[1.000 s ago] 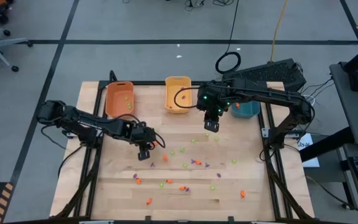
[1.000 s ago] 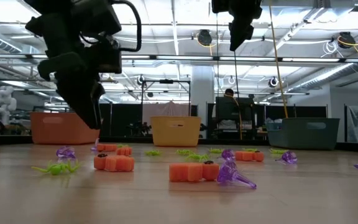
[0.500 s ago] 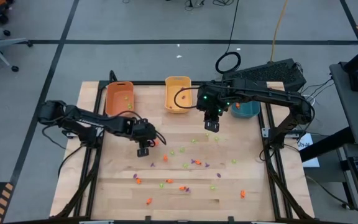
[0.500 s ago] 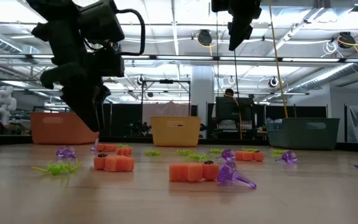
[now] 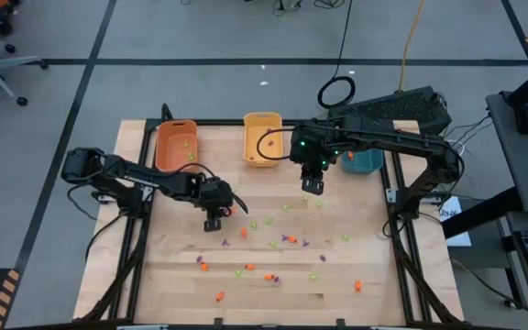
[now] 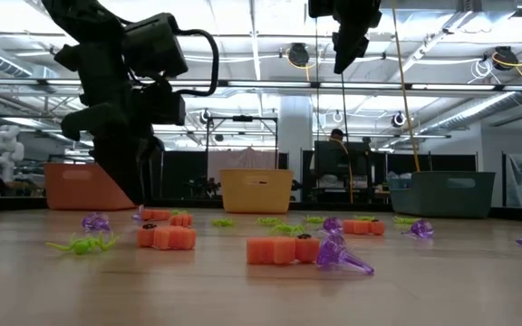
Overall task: Sort Halloween decoration
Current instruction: Put the purple witch hat toy into the yellow bin
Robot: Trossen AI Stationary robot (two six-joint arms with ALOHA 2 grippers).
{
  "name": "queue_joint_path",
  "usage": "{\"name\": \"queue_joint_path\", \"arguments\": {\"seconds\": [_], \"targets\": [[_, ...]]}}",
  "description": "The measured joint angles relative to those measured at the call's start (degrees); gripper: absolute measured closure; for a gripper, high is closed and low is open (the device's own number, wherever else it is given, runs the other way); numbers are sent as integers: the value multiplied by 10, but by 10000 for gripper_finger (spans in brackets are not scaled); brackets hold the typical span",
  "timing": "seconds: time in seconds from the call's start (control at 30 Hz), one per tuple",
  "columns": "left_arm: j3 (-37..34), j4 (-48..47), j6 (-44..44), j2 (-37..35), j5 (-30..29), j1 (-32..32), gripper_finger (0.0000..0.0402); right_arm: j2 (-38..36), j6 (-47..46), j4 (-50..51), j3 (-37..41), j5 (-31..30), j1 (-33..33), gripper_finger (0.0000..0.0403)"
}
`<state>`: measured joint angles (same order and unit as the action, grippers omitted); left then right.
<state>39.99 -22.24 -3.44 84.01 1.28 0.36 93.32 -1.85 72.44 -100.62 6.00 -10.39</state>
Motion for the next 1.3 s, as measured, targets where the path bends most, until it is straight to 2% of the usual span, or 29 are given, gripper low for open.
{"name": "queue_joint_path", "arguments": {"seconds": [0.33, 1.3], "targets": [[-1, -1, 12, 0, 0, 0, 357, 0, 0, 0, 0, 0, 0, 268], [-19, 23, -22, 0, -10, 0, 360, 0, 10, -2, 0, 0, 0, 268]]}}
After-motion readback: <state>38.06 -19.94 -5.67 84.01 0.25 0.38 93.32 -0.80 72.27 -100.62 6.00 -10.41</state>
